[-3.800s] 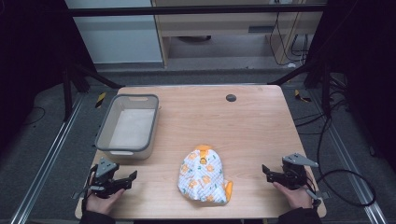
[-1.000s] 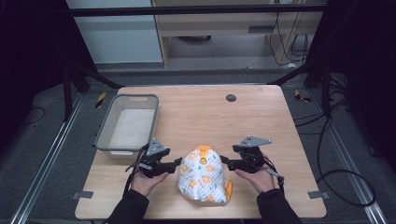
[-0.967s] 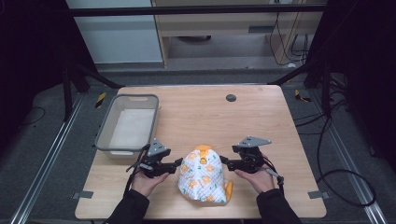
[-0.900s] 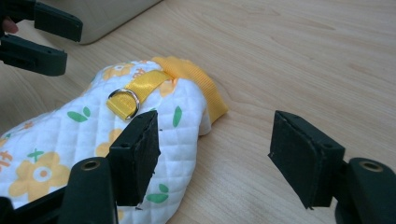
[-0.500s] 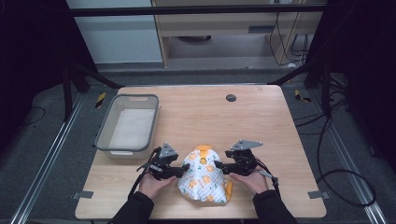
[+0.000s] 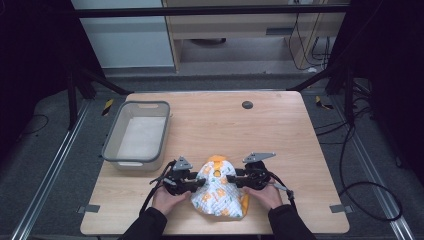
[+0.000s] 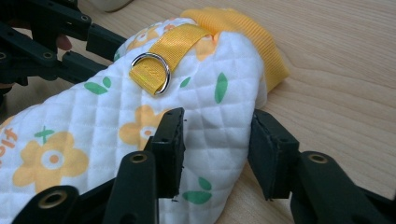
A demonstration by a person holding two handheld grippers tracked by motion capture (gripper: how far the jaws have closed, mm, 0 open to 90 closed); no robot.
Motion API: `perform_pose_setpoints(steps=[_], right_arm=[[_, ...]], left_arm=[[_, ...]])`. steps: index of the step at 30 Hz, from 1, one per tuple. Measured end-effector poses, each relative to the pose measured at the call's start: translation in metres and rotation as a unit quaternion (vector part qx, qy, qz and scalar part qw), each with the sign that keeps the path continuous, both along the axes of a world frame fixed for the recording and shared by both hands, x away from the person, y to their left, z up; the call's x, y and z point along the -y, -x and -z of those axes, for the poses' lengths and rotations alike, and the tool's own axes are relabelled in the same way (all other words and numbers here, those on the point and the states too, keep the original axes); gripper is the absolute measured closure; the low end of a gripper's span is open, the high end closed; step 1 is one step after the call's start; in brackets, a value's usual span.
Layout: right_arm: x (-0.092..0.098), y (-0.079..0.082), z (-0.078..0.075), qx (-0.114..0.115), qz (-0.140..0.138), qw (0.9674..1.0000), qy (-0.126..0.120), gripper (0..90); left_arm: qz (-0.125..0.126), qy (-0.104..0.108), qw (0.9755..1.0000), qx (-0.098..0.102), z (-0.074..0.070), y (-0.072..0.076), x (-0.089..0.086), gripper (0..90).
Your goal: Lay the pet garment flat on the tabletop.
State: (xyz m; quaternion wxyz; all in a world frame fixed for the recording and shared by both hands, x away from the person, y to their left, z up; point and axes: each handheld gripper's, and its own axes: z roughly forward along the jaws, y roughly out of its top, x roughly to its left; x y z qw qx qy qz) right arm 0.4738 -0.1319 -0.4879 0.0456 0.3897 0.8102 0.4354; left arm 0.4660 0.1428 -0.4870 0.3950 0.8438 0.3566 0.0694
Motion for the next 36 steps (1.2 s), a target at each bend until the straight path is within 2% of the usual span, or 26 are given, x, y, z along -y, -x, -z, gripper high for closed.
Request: perform_pose_setpoints(steps=[4,9,14,21,26,32,36], right_arm=[[-0.003,0.001,-0.001,0.003,-0.003,1.0000,0.008,69.4],[-0.003,0.002,-0.005,0.008,-0.008,0.9998,0.013,86.6],[0.000,0.005,-0.011,0.012,-0.008,0.9998,0.013,88.2],[0.011,0.015,-0.030,0.045,-0.004,0.9990,-0.008,88.2],[0.018,0.026,-0.048,0.071,-0.003,0.9972,-0.025,88.2],[0.022,0.038,-0.073,0.115,0.003,0.9922,-0.046,88.0],[0.022,0.031,-0.085,0.144,0.030,0.9879,-0.047,87.3]], left_arm=[[-0.002,0.005,0.9999,-0.011,0.000,0.001,0.001,70.4],[-0.003,0.005,0.9999,-0.012,-0.004,0.003,0.001,82.8],[-0.005,0.007,1.0000,0.001,-0.011,0.007,-0.001,88.5],[-0.007,0.027,0.9991,0.031,-0.037,0.017,-0.009,88.9],[-0.002,0.038,0.9972,0.065,-0.060,0.031,-0.012,88.9],[0.006,0.045,0.9927,0.112,-0.089,0.041,-0.009,88.9],[-0.007,0.040,0.9898,0.137,-0.102,0.031,-0.003,88.9]])
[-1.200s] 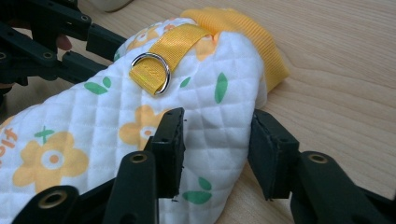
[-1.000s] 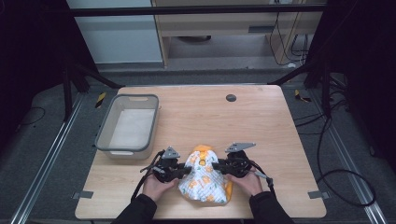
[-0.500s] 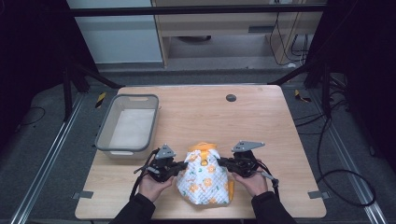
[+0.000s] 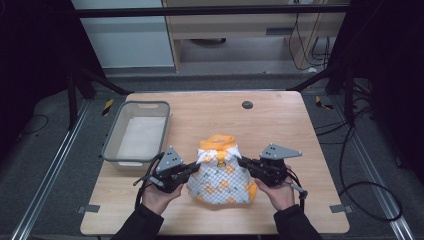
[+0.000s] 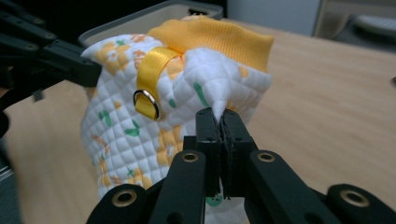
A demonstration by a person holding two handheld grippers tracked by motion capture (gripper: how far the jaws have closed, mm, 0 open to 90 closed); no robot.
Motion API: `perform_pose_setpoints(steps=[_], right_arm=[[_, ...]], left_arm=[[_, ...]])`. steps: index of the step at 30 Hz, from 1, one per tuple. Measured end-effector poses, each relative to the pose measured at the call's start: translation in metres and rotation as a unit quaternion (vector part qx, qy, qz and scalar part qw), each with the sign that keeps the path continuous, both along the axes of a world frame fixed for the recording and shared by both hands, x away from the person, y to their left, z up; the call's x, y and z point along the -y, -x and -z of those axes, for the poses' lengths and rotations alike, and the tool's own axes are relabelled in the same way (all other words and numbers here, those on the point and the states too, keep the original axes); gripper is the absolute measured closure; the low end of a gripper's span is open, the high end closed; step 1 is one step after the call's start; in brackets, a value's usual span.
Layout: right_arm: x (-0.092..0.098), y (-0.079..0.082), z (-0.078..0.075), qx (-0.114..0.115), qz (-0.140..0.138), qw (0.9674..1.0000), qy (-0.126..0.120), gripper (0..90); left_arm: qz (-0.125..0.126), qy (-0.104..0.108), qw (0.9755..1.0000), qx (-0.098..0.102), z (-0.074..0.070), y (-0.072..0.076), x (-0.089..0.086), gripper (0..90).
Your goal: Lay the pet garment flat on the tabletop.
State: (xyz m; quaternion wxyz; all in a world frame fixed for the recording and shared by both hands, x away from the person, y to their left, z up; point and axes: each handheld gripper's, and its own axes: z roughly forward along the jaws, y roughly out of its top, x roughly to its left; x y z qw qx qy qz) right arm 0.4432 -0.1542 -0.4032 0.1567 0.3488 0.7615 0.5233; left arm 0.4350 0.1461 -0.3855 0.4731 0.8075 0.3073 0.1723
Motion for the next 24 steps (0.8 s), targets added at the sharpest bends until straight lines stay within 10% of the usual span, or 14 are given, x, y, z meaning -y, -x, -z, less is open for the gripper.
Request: perform_pose_setpoints(steps=[6,11,24], right_arm=[[-0.011,-0.043,0.001,0.036,0.085,0.9957,0.003,82.9],[-0.016,-0.070,0.024,0.008,0.134,0.9892,0.058,74.9],[0.028,-0.024,0.026,-0.004,0.094,0.9944,0.047,57.6]], left_arm=[[-0.073,0.003,0.9974,0.003,0.003,-0.048,0.013,85.8],[-0.126,0.017,0.9917,-0.020,0.019,-0.072,0.008,54.7],[-0.107,-0.010,0.9939,-0.023,0.039,-0.031,-0.041,39.1]])
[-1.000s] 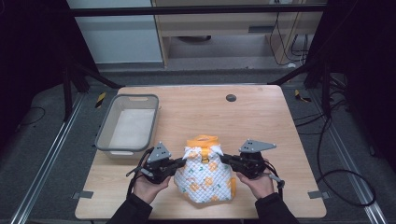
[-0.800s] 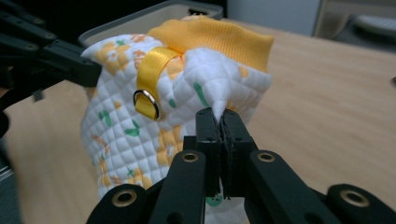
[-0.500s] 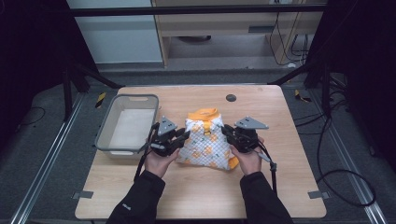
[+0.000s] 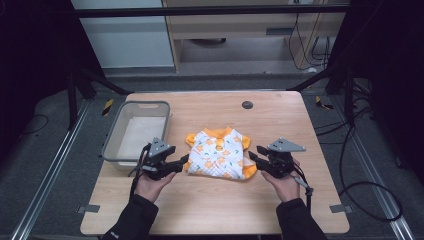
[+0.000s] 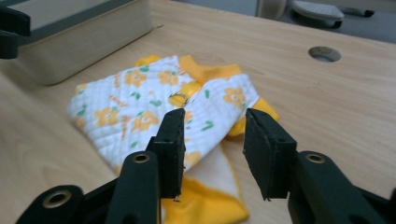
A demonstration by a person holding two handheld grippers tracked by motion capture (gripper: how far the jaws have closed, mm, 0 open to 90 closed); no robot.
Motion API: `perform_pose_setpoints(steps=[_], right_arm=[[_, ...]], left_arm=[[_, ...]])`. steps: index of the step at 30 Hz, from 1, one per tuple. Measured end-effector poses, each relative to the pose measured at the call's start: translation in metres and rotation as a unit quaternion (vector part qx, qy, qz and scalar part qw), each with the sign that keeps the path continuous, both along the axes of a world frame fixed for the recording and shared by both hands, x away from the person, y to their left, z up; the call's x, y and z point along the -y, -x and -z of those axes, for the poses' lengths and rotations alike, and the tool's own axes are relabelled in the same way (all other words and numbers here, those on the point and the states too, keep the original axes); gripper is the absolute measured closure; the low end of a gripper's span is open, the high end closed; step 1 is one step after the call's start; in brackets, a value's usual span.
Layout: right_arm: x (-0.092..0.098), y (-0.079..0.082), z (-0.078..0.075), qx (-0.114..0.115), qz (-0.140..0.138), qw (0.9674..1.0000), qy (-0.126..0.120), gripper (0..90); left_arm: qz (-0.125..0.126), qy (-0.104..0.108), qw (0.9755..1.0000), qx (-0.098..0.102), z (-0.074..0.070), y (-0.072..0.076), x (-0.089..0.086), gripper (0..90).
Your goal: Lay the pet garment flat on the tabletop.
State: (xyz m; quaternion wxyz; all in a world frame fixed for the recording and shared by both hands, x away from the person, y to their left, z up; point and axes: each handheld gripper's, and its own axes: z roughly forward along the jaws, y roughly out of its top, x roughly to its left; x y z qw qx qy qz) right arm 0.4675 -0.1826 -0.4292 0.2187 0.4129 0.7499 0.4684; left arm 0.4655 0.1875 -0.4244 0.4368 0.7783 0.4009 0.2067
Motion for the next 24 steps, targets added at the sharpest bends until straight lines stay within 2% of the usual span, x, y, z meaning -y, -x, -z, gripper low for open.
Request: perform_pose_setpoints(steps=[6,8,9,11,15,24], right_arm=[[0.004,0.020,0.016,-0.021,-0.037,0.9990,0.009,51.1],[0.003,0.023,0.022,-0.031,-0.044,0.9984,0.017,50.2],[0.002,0.024,0.025,-0.034,-0.045,0.9982,0.020,50.1],[0.001,0.024,0.030,-0.039,-0.050,0.9977,0.024,49.6],[-0.005,0.022,0.039,-0.050,-0.057,0.9966,0.033,48.9],[-0.021,0.016,0.057,-0.074,-0.079,0.9924,0.060,49.2]], left_arm=[[0.008,-0.010,0.9998,-0.017,0.022,0.009,-0.003,38.7],[0.012,-0.028,0.9991,-0.029,0.029,0.007,0.000,38.8],[0.011,-0.032,0.9990,-0.028,0.031,0.006,0.000,38.3],[0.014,-0.032,0.9989,-0.031,0.036,0.006,0.003,38.3],[0.021,-0.052,0.9977,-0.039,0.047,0.002,0.009,38.4],[0.039,-0.061,0.9959,-0.054,0.063,-0.008,0.020,41.9]])
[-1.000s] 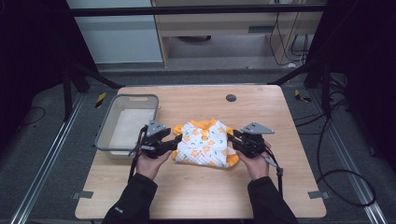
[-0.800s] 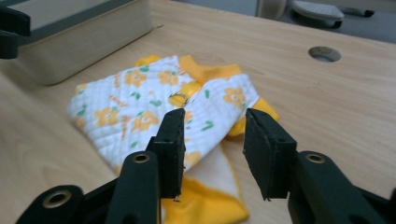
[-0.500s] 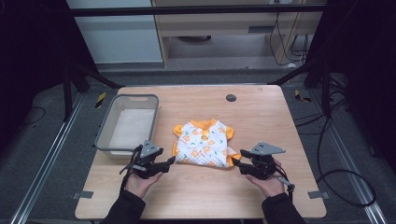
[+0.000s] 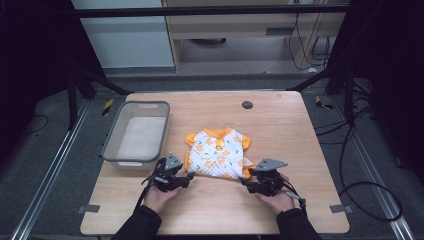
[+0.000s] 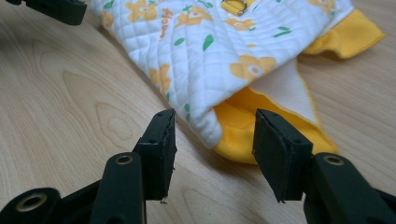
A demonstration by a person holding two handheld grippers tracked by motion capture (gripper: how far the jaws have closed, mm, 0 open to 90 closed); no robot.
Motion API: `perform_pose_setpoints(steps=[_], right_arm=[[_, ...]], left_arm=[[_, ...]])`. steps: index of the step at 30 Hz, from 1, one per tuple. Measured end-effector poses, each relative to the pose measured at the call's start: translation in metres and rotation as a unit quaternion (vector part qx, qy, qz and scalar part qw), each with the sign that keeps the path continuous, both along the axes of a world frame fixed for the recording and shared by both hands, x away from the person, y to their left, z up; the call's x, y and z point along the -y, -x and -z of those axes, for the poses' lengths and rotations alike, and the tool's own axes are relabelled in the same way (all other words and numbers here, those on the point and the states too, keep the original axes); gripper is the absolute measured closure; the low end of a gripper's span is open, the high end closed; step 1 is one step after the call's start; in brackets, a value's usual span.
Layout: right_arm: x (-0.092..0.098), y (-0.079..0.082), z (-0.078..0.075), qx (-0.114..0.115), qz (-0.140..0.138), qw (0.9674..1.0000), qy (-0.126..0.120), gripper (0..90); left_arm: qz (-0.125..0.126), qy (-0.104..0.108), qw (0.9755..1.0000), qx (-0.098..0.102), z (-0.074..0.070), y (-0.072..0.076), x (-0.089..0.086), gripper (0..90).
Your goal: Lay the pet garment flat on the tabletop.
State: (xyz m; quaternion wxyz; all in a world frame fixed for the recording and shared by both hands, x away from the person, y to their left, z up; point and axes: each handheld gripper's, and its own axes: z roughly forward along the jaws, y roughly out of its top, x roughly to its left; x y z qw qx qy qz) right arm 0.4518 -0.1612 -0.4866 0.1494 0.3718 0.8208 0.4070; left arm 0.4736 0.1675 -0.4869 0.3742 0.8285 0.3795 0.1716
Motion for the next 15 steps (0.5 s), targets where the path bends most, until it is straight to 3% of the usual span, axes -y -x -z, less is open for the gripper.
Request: perform_pose_setpoints(steps=[9,15], right_arm=[[-0.013,-0.004,0.008,-0.003,-0.016,0.9997,0.016,55.6],[-0.013,-0.006,0.010,-0.005,-0.007,0.9995,0.031,69.0]], left_arm=[[0.007,-0.014,0.9998,-0.009,0.008,-0.005,0.005,54.9],[0.008,-0.020,0.9996,-0.021,0.010,-0.007,0.006,66.2]])
